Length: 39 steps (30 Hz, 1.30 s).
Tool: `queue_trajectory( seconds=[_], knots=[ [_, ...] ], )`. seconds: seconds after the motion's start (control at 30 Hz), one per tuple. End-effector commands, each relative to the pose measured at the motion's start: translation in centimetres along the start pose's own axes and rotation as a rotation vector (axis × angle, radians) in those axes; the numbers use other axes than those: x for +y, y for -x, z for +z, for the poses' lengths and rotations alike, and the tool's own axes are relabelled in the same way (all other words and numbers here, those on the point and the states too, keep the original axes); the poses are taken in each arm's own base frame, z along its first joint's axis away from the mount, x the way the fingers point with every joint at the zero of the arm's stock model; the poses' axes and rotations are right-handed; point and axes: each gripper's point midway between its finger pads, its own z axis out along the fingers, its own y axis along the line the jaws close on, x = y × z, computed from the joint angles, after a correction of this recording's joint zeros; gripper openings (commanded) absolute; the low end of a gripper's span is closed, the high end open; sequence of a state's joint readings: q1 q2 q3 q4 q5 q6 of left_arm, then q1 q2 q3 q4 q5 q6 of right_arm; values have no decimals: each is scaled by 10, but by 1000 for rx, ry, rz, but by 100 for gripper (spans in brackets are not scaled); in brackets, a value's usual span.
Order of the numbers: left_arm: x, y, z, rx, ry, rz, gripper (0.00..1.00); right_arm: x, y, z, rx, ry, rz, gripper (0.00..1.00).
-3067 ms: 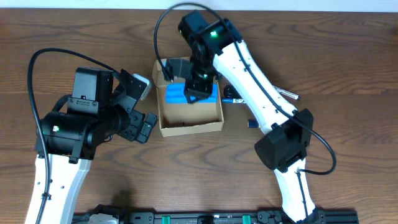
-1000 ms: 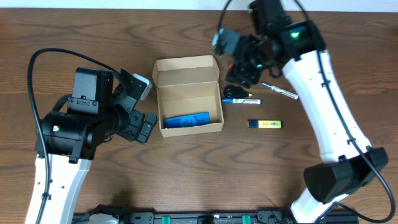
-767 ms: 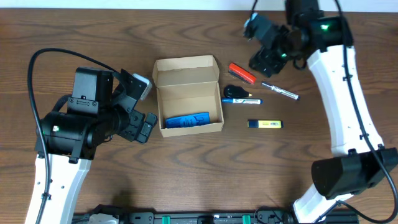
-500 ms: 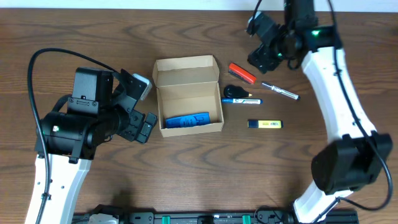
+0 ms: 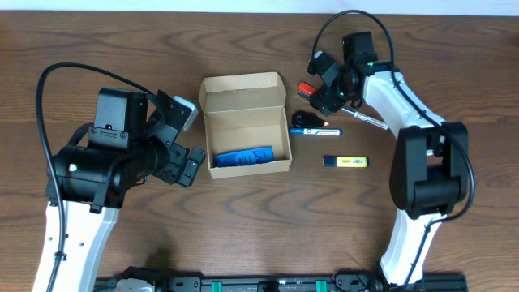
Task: Pack container
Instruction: 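Move the right gripper to the red stapler and grasp it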
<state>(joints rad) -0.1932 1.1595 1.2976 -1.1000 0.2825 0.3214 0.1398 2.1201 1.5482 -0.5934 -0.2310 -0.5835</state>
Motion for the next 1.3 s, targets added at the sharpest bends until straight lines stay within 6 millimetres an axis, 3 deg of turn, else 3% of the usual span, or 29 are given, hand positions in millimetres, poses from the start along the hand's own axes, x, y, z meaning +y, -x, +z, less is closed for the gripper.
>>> queue_trajectory(
  seconds=[0.0,0.3,0.53,0.67,0.77,0.93,1.1,1.27],
  knots=[
    [0,3,-2,-7,-3,11,95,3,-6,18,15,18,30,77],
    [0,3,-2,-7,-3,11,95,3,-11,44,18,22,32,70],
    [0,3,-2,-7,-3,11,95,6,-12,50,23,25,39,42],
    [0,3,-2,-7,-3,11,95,6,-12,49,22,22,79,33],
    [0,3,-2,-7,-3,11,95,4,-6,43,9,15,122,31],
    [0,3,-2,-7,-3,11,95,-4,19,11,-50,-17,145,25],
    [0,3,-2,-8,-3,11,95,-8,57,-51,-166,-66,136,25],
    [0,3,-2,-7,-3,11,95,12,88,-118,-272,-96,78,24]
  ],
)
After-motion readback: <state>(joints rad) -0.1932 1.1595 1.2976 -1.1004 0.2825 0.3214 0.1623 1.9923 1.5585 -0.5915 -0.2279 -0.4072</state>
